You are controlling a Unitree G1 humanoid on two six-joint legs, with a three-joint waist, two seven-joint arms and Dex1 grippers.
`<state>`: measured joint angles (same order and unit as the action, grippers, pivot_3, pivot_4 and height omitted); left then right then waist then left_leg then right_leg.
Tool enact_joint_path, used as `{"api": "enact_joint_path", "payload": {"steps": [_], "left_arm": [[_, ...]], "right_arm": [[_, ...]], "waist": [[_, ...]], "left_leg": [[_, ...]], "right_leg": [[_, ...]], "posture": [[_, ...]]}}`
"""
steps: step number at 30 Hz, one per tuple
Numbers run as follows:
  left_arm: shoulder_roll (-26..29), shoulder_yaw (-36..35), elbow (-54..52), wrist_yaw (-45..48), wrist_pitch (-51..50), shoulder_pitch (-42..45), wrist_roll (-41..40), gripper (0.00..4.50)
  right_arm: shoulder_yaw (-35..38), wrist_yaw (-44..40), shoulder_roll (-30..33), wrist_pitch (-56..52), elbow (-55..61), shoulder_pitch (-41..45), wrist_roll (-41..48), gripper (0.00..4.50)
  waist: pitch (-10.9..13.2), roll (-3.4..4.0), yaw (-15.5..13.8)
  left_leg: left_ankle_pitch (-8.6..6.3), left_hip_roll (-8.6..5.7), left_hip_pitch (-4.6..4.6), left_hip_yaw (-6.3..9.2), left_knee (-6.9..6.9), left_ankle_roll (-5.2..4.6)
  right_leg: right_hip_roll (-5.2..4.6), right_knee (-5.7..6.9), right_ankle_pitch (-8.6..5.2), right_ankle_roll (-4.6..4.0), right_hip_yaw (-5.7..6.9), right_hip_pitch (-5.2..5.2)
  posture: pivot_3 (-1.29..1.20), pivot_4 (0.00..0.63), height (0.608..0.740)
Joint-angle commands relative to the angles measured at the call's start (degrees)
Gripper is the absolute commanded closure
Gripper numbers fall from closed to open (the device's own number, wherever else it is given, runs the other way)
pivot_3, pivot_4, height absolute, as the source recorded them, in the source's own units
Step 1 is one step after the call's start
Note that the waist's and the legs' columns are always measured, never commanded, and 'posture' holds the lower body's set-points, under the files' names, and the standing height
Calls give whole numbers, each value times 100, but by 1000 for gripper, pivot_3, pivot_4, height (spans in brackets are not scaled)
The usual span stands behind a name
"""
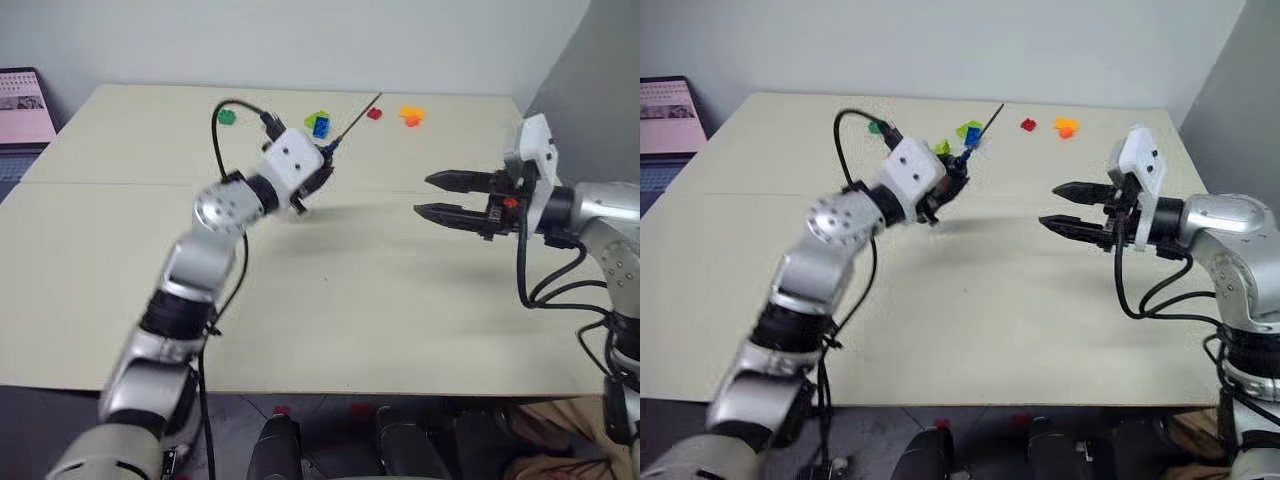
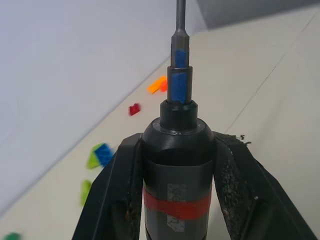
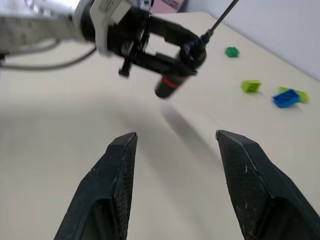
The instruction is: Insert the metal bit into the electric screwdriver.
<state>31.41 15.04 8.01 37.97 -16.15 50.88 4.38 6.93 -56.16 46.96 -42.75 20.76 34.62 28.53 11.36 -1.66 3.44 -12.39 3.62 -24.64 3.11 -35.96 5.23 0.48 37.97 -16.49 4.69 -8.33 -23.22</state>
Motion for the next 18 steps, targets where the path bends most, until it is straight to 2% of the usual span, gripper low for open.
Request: {"api": "enact_joint_path", "payload": {"steps": [1, 8, 17, 18], "left_arm": [[103, 813, 1133, 853, 1036, 755, 734, 2889], [-355, 1588, 2894, 1690, 2272, 1464, 1332, 2889], [-879, 1654, 4107, 2026, 2811, 1703, 1681, 2889], [-908, 1653, 4167, 2056, 2851, 1709, 1708, 2539]], "right_arm": [[276, -43, 555, 265, 811, -385, -147, 1873], [464, 36, 1142, 190, 1464, -817, 4, 1873], [561, 210, 1188, 135, 1656, -1119, 82, 1873], [558, 217, 1188, 140, 1658, -1142, 78, 1873]], "waist": [[1, 3, -35], [3, 3, -93], [2, 3, -120], [2, 3, -120]], "left_leg": [[0, 0, -1, -2, -1, 0], [-1, 1, -21, -1, 3, 0], [0, 1, -19, -1, -10, -1], [0, 1, -17, -1, -10, -1]], "right_leg": [[-1, 2, 0, 0, -1, -2], [-1, -4, -3, -5, 5, -14], [-1, 8, -3, -5, 3, -10], [-1, 9, -2, -5, 3, -9]], "posture": [[0, 150, 740], [0, 150, 740], [0, 150, 740], [0, 150, 740]]}}
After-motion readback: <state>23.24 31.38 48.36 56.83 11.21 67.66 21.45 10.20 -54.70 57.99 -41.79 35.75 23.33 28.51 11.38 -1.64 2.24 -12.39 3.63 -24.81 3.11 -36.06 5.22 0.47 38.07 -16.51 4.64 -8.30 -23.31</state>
